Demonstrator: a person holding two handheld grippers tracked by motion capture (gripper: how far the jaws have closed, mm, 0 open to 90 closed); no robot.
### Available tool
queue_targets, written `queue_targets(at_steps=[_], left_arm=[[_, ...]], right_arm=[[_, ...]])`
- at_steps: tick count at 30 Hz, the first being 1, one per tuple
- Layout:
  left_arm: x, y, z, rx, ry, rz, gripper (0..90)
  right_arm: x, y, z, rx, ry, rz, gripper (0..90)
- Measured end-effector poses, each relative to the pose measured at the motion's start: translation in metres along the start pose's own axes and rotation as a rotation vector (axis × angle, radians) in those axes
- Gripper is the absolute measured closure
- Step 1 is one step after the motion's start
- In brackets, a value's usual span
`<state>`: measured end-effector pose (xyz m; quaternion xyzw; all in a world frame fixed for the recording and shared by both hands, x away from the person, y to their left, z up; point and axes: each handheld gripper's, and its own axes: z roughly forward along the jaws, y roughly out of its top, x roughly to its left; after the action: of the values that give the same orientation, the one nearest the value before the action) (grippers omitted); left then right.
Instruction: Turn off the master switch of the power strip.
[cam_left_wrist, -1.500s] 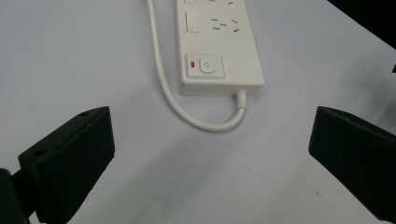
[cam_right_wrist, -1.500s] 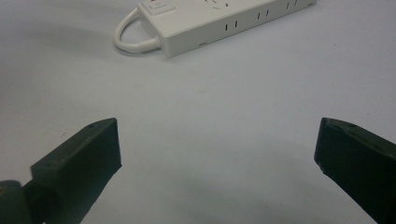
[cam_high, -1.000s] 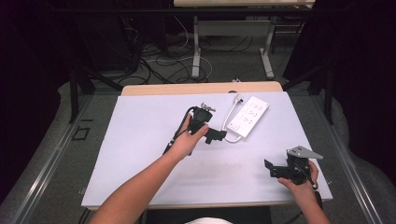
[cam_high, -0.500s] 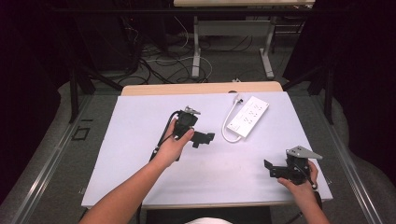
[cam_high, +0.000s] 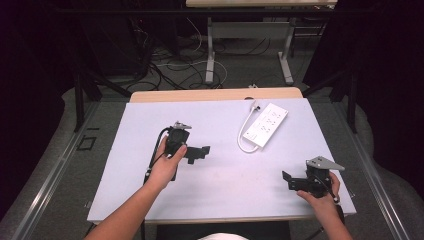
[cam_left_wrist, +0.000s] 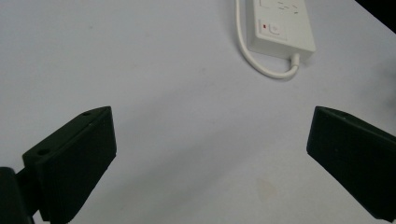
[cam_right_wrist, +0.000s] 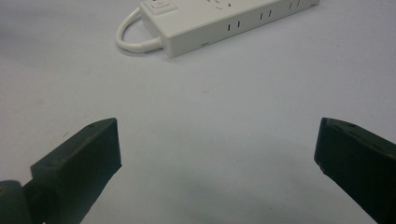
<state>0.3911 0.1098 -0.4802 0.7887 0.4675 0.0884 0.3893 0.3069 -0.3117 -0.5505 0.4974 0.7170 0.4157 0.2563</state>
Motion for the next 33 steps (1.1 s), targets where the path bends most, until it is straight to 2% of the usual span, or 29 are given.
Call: queue_targets(at_steps=[15, 23, 33], left_arm=[[0.037, -0.039, -0.027, -0.007, 0.033, -0.072, 2.1], [0.058, -0.063, -0.039, -0.015, 0.067, -0.137, 2.4], [0.073, -0.089, -0.053, -0.049, 0.087, -0.203, 2.9]], right_arm=[[0.000, 0.000, -0.001, 0.003, 0.002, 0.001, 0.0], [0.001, 0.001, -0.001, 0.003, 0.003, 0.001, 0.0], [0.002, 0.001, 0.000, 0.002, 0.003, 0.003, 0.0]])
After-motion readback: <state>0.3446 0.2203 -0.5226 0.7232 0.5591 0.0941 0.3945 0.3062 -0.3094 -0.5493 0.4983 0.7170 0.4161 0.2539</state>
